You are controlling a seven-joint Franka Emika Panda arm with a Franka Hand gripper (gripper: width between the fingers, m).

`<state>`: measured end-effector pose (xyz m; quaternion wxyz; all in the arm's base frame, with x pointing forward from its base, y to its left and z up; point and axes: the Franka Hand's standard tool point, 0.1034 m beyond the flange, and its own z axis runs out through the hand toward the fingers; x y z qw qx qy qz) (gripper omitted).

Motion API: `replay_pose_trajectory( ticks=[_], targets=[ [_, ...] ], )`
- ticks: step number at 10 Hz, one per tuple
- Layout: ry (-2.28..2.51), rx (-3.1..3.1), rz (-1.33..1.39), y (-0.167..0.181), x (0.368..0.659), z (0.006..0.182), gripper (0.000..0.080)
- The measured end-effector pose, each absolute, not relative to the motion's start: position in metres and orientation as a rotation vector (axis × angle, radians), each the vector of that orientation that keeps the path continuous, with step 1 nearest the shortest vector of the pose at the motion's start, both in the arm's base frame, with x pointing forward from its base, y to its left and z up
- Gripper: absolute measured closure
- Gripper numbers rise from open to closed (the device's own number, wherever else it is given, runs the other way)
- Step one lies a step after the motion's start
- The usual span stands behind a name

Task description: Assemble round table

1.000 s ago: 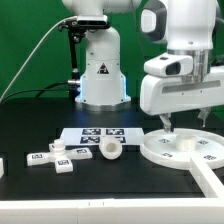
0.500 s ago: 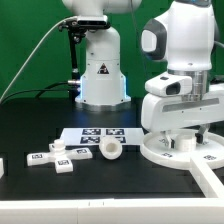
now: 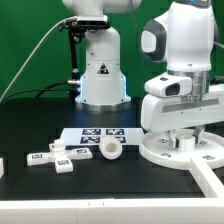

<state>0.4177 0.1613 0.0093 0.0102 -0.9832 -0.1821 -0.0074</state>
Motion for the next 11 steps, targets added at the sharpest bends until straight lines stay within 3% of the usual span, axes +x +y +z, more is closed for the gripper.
replay_pose_trajectory(
  ticks=[2, 3, 5, 6, 11],
  targets=[
    [-0.567, -3.069, -0.022, 0.161, 0.418, 0.01, 0.0397],
    [-0.596, -3.069, 0.003, 0.156, 0.418, 0.02, 0.0397],
    [-0.634, -3.058, 0.093, 0.126, 0.428, 0.063, 0.0397],
    [-0.607, -3.064, 0.097, 0.122, 0.435, 0.075, 0.0397],
    [-0.646, -3.059, 0.151, 0.124, 0.436, 0.078, 0.0396]
  ],
)
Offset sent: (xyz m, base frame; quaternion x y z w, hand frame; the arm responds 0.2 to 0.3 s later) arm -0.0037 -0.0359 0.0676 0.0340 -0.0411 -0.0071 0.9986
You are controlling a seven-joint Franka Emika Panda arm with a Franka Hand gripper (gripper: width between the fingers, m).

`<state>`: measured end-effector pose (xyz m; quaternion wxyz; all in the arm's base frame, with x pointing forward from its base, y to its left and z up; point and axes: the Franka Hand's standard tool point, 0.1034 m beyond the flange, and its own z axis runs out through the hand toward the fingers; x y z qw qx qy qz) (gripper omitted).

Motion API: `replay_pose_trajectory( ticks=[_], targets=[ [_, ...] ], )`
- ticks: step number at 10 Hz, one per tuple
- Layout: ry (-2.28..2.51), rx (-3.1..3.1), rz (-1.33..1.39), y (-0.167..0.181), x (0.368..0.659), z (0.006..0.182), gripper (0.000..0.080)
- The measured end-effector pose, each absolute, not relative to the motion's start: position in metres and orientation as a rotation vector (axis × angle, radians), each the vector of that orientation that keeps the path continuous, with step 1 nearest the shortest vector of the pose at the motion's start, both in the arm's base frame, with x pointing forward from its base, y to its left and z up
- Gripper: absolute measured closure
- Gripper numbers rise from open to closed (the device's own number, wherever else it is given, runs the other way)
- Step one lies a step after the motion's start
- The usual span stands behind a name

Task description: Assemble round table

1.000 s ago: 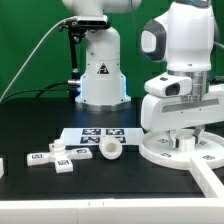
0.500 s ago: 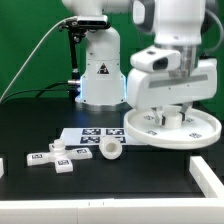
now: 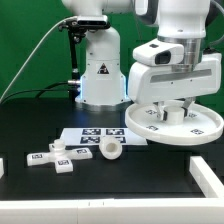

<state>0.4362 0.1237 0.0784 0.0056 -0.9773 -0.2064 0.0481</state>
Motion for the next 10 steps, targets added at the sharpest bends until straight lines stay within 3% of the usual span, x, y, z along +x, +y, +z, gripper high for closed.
replay_pose_trajectory(
  ticks=[3, 5, 8, 10],
  targets=[
    [-0.801, -3.013, 0.165, 0.071, 0.516, 0.104, 0.0396],
    [-0.8, -3.015, 0.174, 0.064, 0.537, 0.113, 0.0396],
    [-0.817, -3.006, 0.19, 0.064, 0.531, 0.104, 0.0396],
    [-0.9, -2.983, 0.179, 0.05, 0.54, 0.081, 0.0396]
  ],
)
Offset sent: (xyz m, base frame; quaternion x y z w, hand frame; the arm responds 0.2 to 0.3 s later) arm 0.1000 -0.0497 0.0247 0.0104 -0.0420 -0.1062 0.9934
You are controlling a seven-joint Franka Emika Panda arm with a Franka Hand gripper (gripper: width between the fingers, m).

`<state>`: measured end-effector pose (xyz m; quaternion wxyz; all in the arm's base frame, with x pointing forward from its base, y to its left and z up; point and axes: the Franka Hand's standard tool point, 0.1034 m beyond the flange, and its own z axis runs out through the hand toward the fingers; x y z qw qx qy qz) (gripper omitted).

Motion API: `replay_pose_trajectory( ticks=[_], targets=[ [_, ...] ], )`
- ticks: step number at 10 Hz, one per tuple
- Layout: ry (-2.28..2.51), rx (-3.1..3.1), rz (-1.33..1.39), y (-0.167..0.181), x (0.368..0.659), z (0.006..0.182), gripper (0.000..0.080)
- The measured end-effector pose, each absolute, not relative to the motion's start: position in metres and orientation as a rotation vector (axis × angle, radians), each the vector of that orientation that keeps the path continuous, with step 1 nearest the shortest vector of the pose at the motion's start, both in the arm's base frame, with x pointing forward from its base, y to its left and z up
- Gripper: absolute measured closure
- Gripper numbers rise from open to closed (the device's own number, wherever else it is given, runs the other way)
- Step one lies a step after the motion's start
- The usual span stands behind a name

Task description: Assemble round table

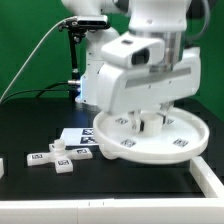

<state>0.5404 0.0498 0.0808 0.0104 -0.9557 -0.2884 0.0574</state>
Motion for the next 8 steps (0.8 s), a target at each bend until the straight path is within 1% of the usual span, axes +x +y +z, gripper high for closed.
replay_pose_trajectory(
  ticks=[2, 7, 8],
  targets=[
    [-1.003, -2.959, 0.123, 0.038, 0.565, 0.064, 0.0396],
    [-1.006, -2.956, 0.134, 0.037, 0.563, 0.059, 0.0396],
    [-1.045, -2.944, 0.124, 0.033, 0.566, 0.051, 0.0396]
  ],
)
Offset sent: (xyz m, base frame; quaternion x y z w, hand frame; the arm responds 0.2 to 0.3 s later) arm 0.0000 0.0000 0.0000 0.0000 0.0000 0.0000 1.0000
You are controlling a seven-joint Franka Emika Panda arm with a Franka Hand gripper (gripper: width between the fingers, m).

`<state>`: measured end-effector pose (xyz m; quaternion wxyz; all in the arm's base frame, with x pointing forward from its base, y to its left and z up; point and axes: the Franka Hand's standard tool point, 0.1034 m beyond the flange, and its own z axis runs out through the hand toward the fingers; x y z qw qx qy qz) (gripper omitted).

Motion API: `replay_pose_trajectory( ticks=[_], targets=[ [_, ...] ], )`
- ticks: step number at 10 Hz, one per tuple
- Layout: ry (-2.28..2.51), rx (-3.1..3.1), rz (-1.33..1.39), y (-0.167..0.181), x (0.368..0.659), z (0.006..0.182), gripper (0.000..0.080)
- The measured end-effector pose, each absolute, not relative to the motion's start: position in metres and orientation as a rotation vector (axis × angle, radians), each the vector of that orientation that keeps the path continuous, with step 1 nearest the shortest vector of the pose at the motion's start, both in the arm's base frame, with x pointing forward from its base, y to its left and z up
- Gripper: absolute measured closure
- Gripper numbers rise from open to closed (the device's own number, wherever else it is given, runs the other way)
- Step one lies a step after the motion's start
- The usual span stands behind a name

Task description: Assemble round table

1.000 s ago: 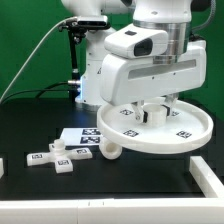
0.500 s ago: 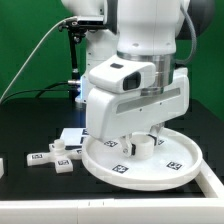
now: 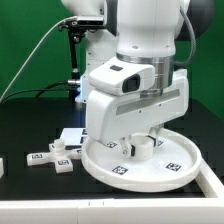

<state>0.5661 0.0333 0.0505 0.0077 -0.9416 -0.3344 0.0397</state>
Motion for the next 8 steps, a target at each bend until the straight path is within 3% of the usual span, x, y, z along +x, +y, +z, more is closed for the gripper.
replay_pose_trajectory(
  ticks=[3, 8],
  targets=[
    [-1.046, -2.94, 0.126, 0.032, 0.572, 0.032, 0.0396],
    [-0.985, -2.97, 0.119, 0.039, 0.568, 0.029, 0.0394]
  ],
)
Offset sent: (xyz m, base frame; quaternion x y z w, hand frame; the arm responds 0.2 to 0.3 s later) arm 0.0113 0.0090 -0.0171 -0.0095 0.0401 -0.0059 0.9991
